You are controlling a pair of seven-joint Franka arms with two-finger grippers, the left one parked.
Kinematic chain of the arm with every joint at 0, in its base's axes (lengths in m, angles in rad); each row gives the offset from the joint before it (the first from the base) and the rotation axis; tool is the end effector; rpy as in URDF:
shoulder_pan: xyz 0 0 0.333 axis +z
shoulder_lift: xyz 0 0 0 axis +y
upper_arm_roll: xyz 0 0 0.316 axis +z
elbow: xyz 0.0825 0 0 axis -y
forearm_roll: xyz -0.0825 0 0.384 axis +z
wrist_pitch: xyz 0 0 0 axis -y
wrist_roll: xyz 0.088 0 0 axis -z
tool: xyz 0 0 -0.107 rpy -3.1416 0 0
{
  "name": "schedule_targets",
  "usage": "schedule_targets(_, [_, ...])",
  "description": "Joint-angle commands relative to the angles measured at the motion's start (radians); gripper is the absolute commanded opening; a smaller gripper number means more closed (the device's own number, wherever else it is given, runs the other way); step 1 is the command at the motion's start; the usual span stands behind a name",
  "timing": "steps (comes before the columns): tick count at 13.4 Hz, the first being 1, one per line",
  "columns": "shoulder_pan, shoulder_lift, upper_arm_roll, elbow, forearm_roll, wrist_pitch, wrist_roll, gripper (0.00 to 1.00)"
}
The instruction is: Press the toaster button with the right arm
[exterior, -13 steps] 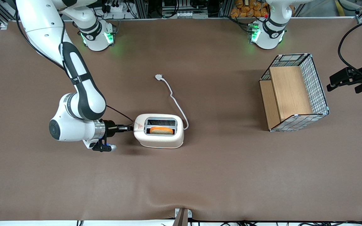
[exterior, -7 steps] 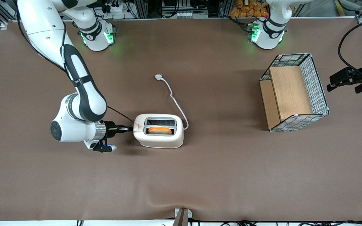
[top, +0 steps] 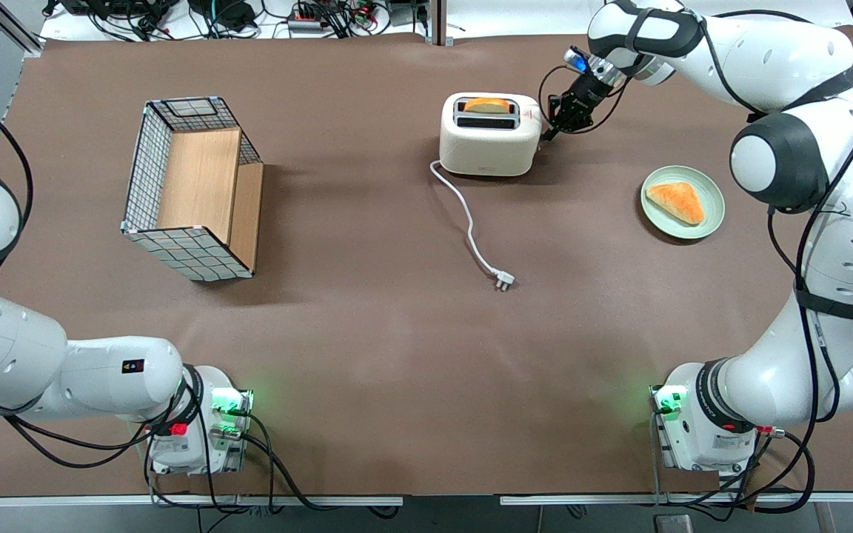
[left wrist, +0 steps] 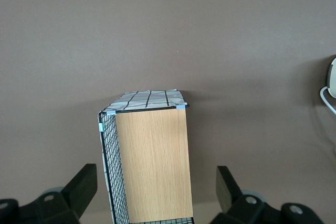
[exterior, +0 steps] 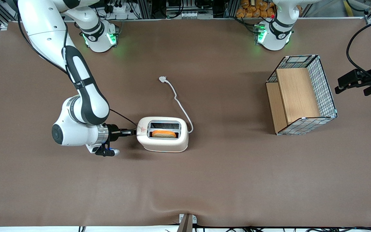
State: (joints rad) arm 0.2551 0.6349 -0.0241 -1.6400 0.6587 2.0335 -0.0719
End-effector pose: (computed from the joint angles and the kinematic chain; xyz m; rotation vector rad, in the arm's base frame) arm 0.6413 0.1881 0.2365 -2.6030 0.0887 0.3636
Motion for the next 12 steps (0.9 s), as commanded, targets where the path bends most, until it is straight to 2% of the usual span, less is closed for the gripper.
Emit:
schedule_targets(1, [0.01, 0.046, 0.0, 0.008, 0.015, 0.01, -0.016, 0.27])
schedule_targets(2, [0.01, 0.042, 0.0, 0.011, 0.015, 0.01, -0.016, 0.69])
schedule_targets(3, [0.007, 0.031, 0.0, 0.011, 0.015, 0.008, -0.016, 0.98])
schedule_targets(6, [0.001, -0.018, -0.01, 0.023, 0.01, -0.03, -0.014, 1.0])
schedule_targets(10, [-0.094, -0.064, -0.01, 0.095, -0.01, -0.189, -0.017, 1.0])
schedule_targets(12, [-0.128, -0.089, -0.019, 0.13, -0.074, -0.258, -0.017, 1.0])
